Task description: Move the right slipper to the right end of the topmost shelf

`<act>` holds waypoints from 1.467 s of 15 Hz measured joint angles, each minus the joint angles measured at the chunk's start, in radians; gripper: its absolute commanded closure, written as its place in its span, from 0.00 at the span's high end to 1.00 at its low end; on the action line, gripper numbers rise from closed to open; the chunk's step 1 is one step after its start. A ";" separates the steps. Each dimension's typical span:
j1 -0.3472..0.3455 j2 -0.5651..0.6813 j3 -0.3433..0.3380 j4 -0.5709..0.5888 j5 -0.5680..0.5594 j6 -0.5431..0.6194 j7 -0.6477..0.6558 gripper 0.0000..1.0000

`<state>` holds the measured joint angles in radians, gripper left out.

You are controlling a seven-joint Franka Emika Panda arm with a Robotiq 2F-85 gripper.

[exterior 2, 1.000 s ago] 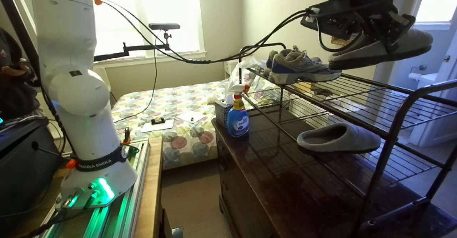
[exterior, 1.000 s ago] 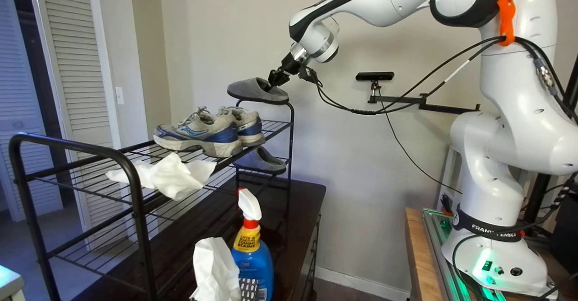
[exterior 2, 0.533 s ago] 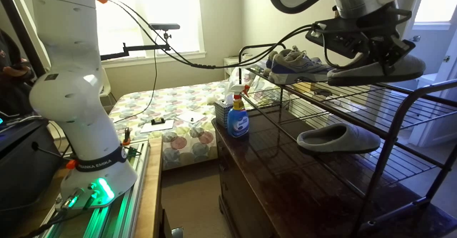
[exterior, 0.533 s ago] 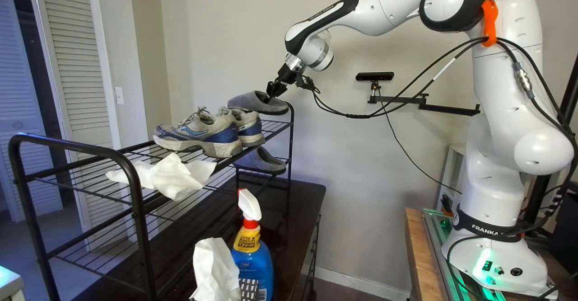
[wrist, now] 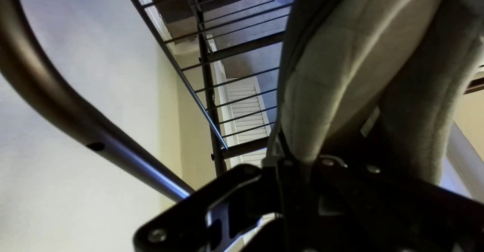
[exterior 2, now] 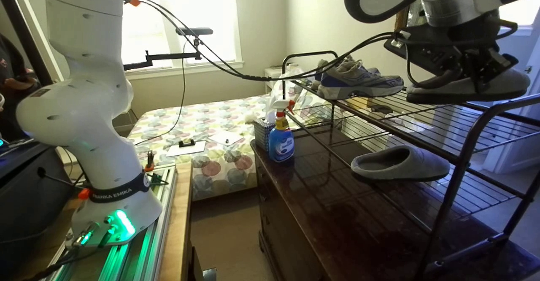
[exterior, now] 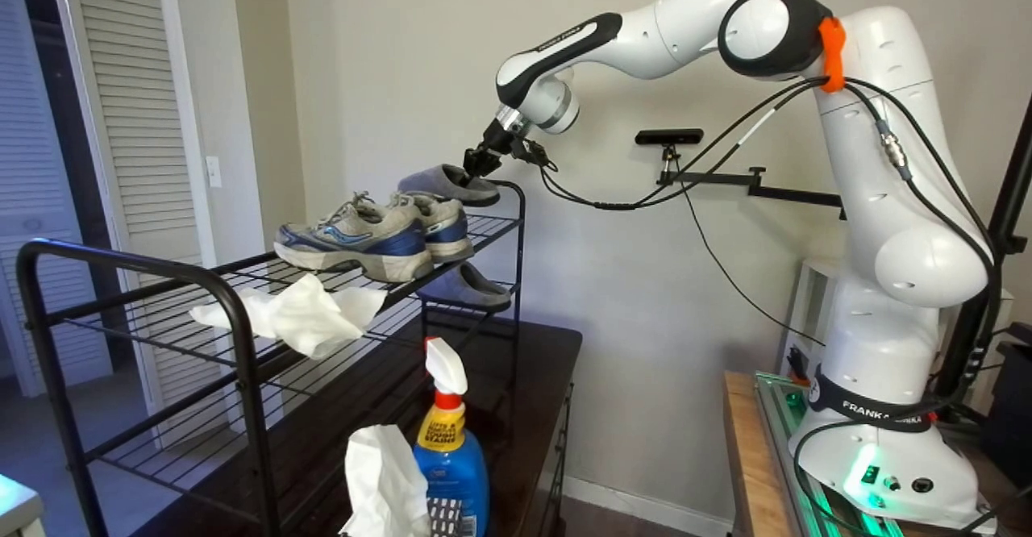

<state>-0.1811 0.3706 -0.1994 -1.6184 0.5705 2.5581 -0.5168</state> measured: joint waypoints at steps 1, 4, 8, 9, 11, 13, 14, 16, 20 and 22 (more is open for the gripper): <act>-0.016 0.015 0.017 0.014 -0.019 0.000 0.017 0.01; -0.055 0.053 0.060 0.048 -0.070 0.000 0.052 0.01; -0.095 0.089 0.100 0.080 -0.098 0.000 0.061 0.01; -0.103 0.095 0.107 0.084 -0.102 0.000 0.062 0.01; -0.117 0.102 0.119 0.087 -0.105 0.000 0.062 0.01; -0.126 0.107 0.127 0.087 -0.105 0.000 0.063 0.01; -0.129 0.108 0.131 0.087 -0.106 0.000 0.064 0.30; -0.130 0.108 0.134 0.086 -0.112 -0.007 0.074 0.38; -0.130 0.106 0.134 0.086 -0.150 -0.012 0.106 0.66; -0.130 0.096 0.134 0.086 -0.180 -0.013 0.124 0.77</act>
<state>-0.3109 0.4663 -0.0657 -1.5321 0.3909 2.5452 -0.3932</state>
